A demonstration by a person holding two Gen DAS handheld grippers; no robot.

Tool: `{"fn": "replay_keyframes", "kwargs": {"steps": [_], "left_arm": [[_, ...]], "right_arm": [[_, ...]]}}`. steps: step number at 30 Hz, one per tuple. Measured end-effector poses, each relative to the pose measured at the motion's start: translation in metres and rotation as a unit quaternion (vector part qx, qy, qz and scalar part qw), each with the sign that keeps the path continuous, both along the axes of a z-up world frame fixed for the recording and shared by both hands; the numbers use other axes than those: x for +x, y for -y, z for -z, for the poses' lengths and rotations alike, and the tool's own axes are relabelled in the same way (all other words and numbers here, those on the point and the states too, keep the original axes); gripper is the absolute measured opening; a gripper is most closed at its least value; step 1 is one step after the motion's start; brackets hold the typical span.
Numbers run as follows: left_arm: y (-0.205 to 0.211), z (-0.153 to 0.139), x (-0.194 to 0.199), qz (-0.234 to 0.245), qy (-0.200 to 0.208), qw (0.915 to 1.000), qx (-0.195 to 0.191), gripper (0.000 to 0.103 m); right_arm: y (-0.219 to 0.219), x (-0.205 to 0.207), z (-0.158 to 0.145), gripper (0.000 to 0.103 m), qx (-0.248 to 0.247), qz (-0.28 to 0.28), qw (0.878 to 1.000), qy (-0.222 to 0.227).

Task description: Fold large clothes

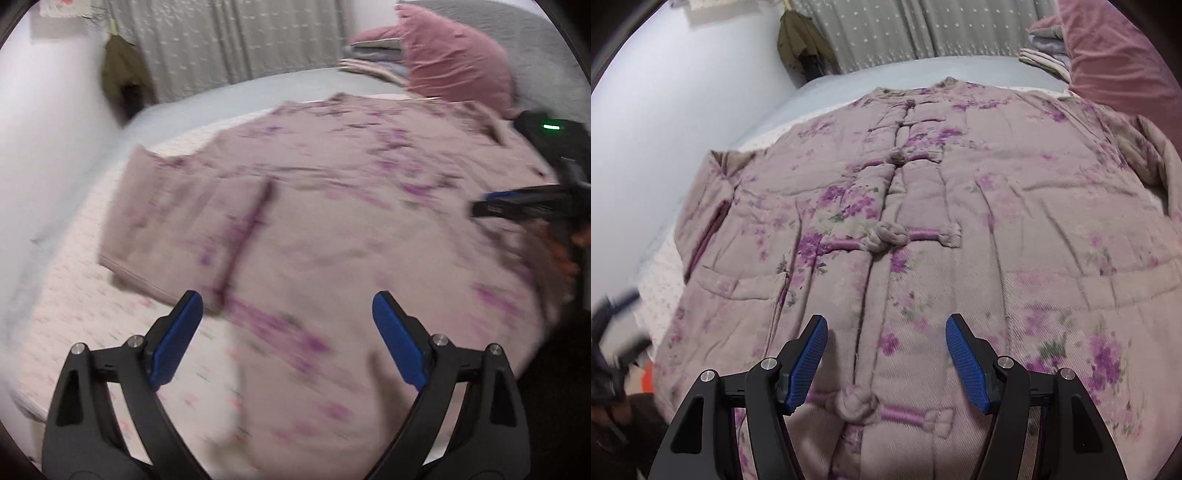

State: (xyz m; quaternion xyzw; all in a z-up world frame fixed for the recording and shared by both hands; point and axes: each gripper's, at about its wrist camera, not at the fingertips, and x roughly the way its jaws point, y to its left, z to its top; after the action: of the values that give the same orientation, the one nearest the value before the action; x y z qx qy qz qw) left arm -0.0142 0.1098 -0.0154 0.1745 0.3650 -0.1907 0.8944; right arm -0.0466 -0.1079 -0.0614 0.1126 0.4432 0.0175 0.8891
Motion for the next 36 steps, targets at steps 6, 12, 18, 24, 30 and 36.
{"fn": "replay_keyframes", "kwargs": {"steps": [6, 12, 18, 24, 30, 36], "left_arm": [[0.001, 0.038, 0.071, -0.033, -0.021, 0.9979, 0.052, 0.093], [-0.028, 0.036, 0.118, -0.082, -0.093, 0.9912, -0.047, 0.02], [-0.098, -0.031, 0.138, -0.162, -0.029, 0.9843, -0.063, 0.015], [-0.192, -0.09, 0.171, -0.262, 0.042, 0.9634, -0.04, 0.015], [-0.279, -0.103, 0.208, -0.369, 0.086, 0.9243, 0.047, 0.024], [-0.353, -0.06, 0.18, -0.421, 0.03, 0.9004, -0.107, 0.082]], "right_arm": [[-0.013, 0.005, -0.009, 0.068, -0.016, -0.014, 1.0, 0.013], [-0.019, 0.012, -0.008, 0.068, -0.036, -0.009, 0.999, 0.009], [-0.014, 0.014, -0.01, 0.068, -0.036, 0.006, 0.999, 0.013], [-0.017, 0.019, -0.01, 0.068, -0.044, 0.012, 0.999, 0.015], [-0.024, 0.025, -0.01, 0.068, -0.047, 0.004, 0.998, 0.03], [-0.03, 0.024, -0.017, 0.068, -0.048, -0.006, 0.998, 0.044]]}}
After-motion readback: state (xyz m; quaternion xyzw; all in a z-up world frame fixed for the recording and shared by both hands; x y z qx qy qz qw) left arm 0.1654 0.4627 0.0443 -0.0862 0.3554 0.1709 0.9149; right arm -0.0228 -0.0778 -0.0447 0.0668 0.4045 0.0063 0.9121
